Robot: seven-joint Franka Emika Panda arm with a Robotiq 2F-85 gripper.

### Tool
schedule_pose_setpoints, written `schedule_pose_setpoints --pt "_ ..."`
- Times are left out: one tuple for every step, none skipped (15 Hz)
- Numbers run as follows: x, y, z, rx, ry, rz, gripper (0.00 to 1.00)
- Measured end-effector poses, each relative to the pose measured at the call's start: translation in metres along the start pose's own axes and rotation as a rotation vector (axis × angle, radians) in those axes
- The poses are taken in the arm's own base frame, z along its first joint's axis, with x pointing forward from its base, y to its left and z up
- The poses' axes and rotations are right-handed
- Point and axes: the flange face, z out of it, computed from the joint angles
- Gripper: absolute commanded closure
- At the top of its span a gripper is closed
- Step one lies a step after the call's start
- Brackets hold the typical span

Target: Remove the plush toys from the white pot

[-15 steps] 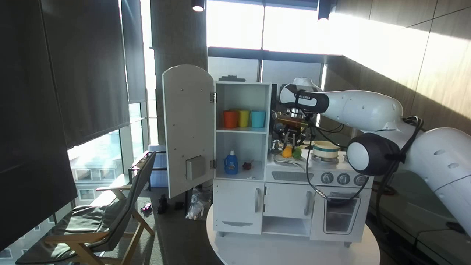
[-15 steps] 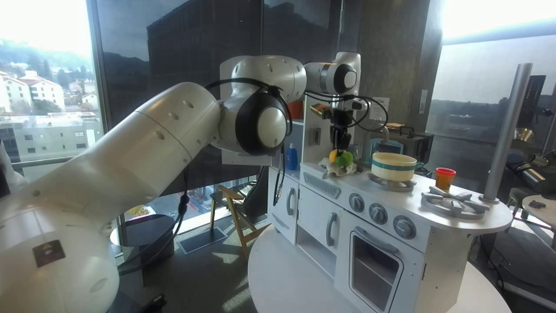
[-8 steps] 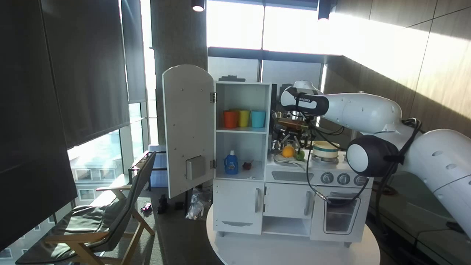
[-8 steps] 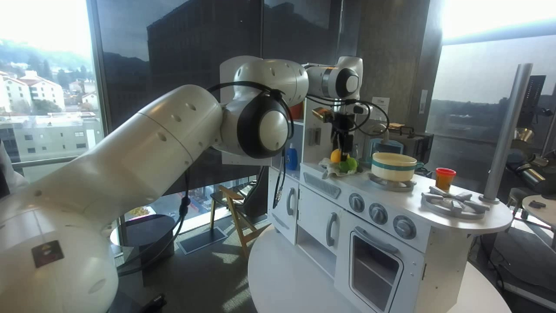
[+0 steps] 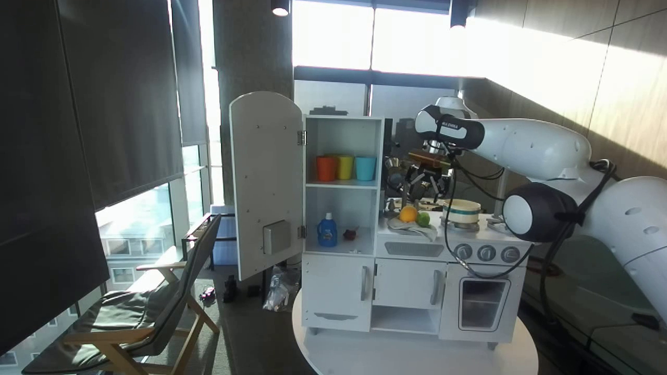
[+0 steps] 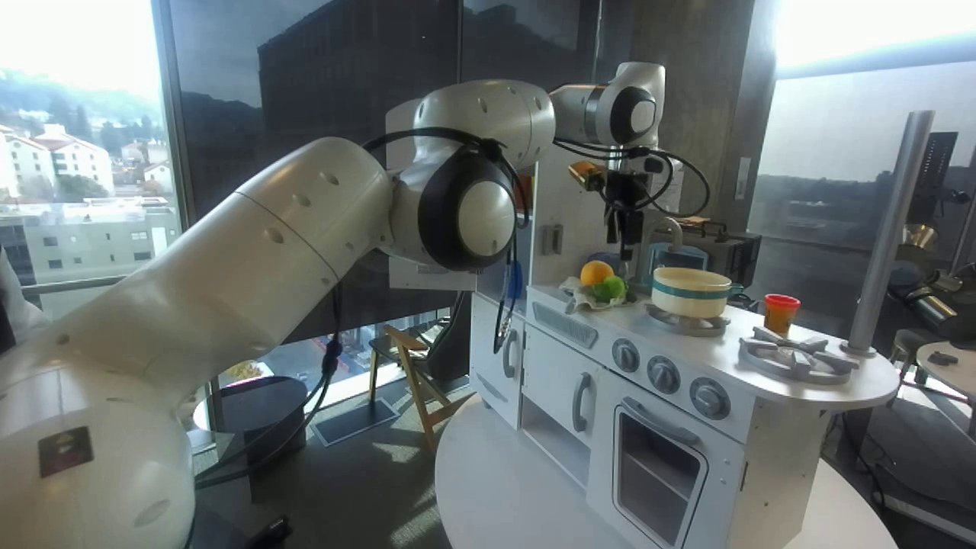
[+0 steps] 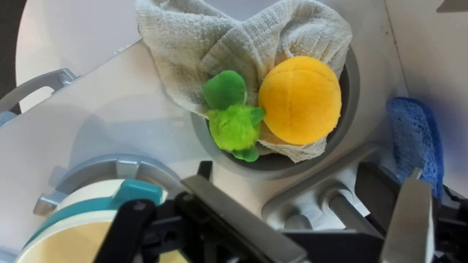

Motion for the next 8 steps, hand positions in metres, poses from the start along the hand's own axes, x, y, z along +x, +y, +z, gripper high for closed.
schedule_pose_setpoints --pt "0.003 0.004 -0.011 0.011 0.01 0.007 0.0" --pt "0.005 0.008 -0.023 0.02 0.02 0.011 0.0" --pt "0.006 0.012 -0.034 0.026 0.026 0.012 0.0" --pt "0.005 0.014 -0.046 0.03 0.031 0.006 0.0" --pt "0.003 0.017 -0.057 0.035 0.036 -0.009 0.0" --pt "0.001 0.019 -0.068 0.038 0.04 -0.03 0.0" --pt "0.0 0.021 -0.078 0.038 0.043 -0.056 0.0" --pt "-0.002 0.024 -0.087 0.033 0.048 -0.083 0.0"
